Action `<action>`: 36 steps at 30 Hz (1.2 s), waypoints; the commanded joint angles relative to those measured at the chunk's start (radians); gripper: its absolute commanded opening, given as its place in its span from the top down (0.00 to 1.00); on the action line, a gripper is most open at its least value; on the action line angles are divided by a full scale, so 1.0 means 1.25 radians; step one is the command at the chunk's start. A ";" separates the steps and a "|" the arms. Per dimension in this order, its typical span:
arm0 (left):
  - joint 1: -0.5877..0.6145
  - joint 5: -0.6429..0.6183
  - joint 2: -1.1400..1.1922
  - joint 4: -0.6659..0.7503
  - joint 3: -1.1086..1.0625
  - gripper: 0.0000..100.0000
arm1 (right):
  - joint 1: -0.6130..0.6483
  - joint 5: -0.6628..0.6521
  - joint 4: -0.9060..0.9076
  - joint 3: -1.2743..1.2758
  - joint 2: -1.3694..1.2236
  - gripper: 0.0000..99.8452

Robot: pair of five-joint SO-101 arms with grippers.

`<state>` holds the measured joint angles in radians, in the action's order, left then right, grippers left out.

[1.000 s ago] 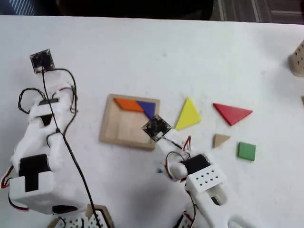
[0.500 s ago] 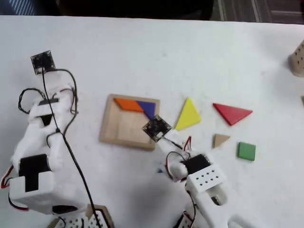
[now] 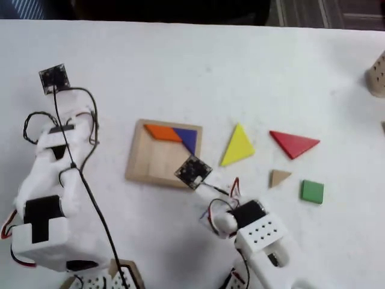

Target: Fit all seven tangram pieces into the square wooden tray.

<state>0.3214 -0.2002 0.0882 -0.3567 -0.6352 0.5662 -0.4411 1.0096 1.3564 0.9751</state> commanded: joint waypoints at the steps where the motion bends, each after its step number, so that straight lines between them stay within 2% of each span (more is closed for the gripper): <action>1: 0.003 -0.004 -0.004 -0.001 0.048 0.98 | 0.012 -0.050 0.026 0.007 0.067 0.98; 6: 0.003 -0.004 -0.004 -0.001 0.048 0.98 | 0.052 -0.054 0.010 0.032 0.083 0.98; 12: 0.003 -0.004 -0.004 -0.001 0.047 0.98 | 0.056 -0.049 -0.013 0.041 0.071 0.98; 17: 0.003 -0.004 -0.004 -0.001 0.045 0.98 | 0.053 -0.043 -0.052 0.011 -0.034 0.98; 22: 0.003 -0.004 -0.004 -0.001 0.044 0.98 | 0.050 0.010 -0.077 -0.036 -0.139 0.98; 32: 0.003 -0.004 -0.004 -0.001 0.043 0.98 | -0.118 0.011 -0.186 -0.050 -0.164 0.98; 36: 0.003 -0.004 -0.004 -0.002 0.043 0.98 | -0.139 0.012 -0.204 -0.050 -0.164 0.98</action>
<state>0.3214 -0.2002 0.0882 -0.3567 -0.6352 0.4173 -0.4319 0.7810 1.3165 0.7679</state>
